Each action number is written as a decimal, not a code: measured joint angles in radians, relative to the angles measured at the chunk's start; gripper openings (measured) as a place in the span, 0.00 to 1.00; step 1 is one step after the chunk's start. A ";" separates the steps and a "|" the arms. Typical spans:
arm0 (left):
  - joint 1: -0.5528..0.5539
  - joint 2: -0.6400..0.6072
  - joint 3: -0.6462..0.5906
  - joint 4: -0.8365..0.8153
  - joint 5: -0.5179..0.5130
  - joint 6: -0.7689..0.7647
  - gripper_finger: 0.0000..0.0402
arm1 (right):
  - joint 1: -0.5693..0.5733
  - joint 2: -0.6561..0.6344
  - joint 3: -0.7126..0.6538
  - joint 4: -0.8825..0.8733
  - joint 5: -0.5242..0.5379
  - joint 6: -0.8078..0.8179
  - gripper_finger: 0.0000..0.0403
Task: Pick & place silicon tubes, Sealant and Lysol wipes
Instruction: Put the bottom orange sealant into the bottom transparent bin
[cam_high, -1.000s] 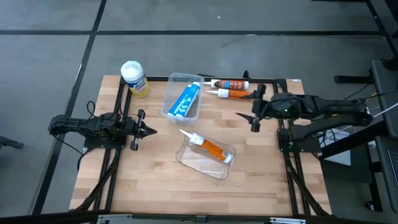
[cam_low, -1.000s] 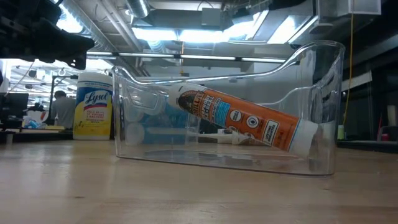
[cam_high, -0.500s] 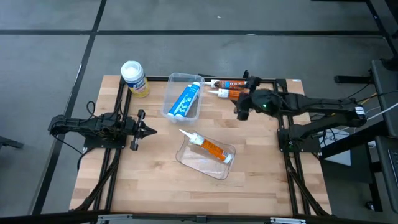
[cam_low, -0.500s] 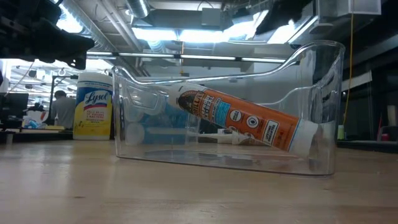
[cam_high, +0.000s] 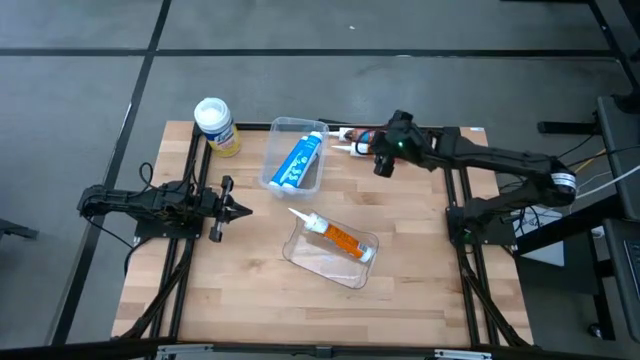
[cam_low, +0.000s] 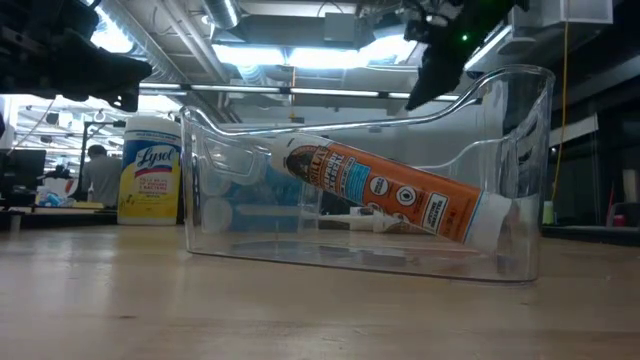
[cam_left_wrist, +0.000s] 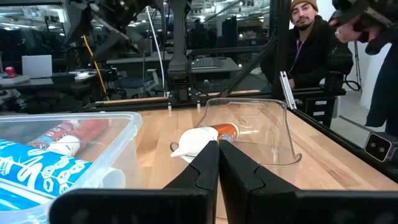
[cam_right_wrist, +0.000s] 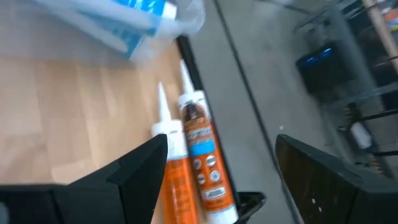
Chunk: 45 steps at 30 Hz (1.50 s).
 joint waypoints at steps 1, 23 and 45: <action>0.000 0.000 0.000 0.000 0.000 0.000 0.02 | -0.012 0.006 0.000 -0.010 -0.020 0.000 0.74; 0.000 0.000 0.000 0.000 0.000 0.000 0.02 | -0.217 0.191 0.161 -0.304 -0.226 -0.052 0.74; 0.000 0.000 0.000 0.000 0.000 0.000 0.02 | -0.239 0.284 0.148 -0.247 -0.029 0.074 0.74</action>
